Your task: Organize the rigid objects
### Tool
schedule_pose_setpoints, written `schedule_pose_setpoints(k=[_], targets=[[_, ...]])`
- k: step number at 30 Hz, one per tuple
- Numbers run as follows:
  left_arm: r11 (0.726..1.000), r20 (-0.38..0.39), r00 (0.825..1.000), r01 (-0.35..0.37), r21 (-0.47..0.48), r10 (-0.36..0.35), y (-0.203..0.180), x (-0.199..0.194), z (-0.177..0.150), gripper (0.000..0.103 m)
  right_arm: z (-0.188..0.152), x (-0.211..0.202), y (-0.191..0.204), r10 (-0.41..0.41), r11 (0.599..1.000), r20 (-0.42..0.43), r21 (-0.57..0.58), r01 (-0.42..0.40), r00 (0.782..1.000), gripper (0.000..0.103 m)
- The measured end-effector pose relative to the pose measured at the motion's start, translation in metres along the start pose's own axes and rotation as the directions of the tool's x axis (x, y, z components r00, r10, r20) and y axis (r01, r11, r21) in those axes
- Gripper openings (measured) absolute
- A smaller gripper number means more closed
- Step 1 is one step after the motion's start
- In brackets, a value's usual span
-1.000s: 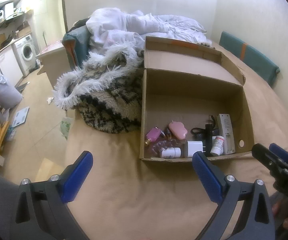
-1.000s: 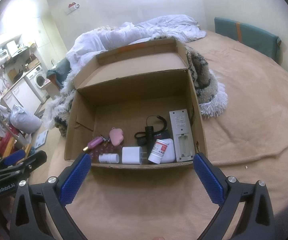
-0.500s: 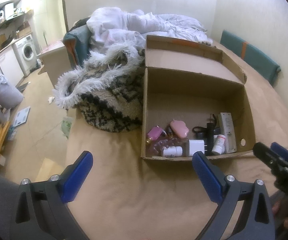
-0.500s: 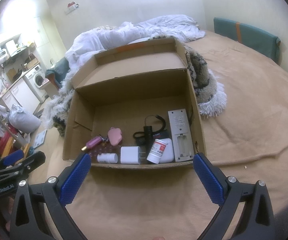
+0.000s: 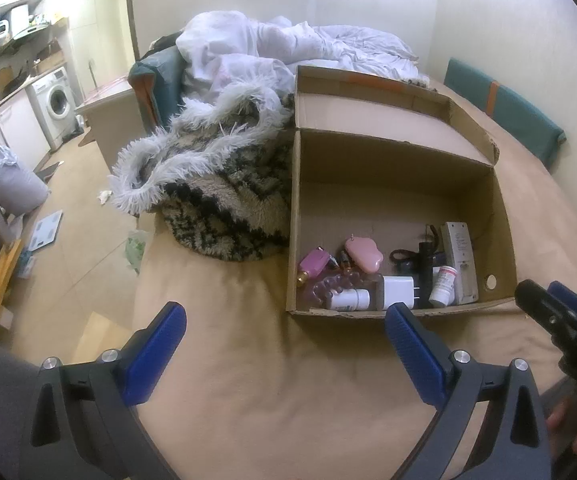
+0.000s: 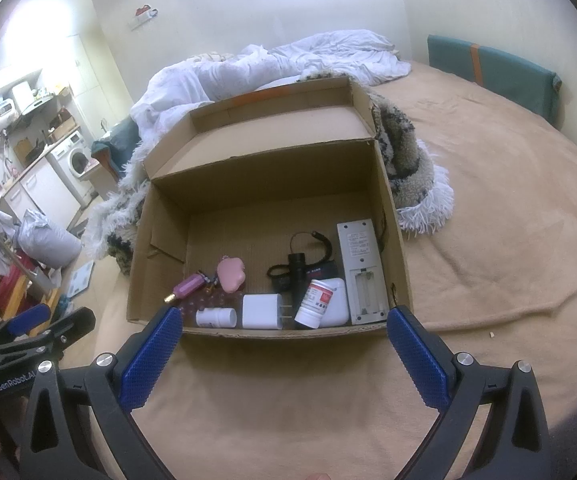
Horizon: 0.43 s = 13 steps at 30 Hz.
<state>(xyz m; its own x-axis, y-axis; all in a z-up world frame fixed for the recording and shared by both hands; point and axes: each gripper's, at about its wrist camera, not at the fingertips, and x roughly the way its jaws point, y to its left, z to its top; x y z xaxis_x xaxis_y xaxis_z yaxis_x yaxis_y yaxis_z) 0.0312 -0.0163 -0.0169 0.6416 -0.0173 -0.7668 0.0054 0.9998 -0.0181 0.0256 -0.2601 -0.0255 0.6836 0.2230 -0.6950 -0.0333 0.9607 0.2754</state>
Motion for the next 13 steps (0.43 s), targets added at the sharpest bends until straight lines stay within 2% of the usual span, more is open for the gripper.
schedule_pose_setpoints(k=[13], targets=[[1.0,0.012,1.0,0.002,0.0,-0.002,0.0008,-0.0007,-0.0017,0.1,0.0011,-0.0002,-0.0021,-0.002,1.0,0.004,0.01,0.002,1.0,0.103]])
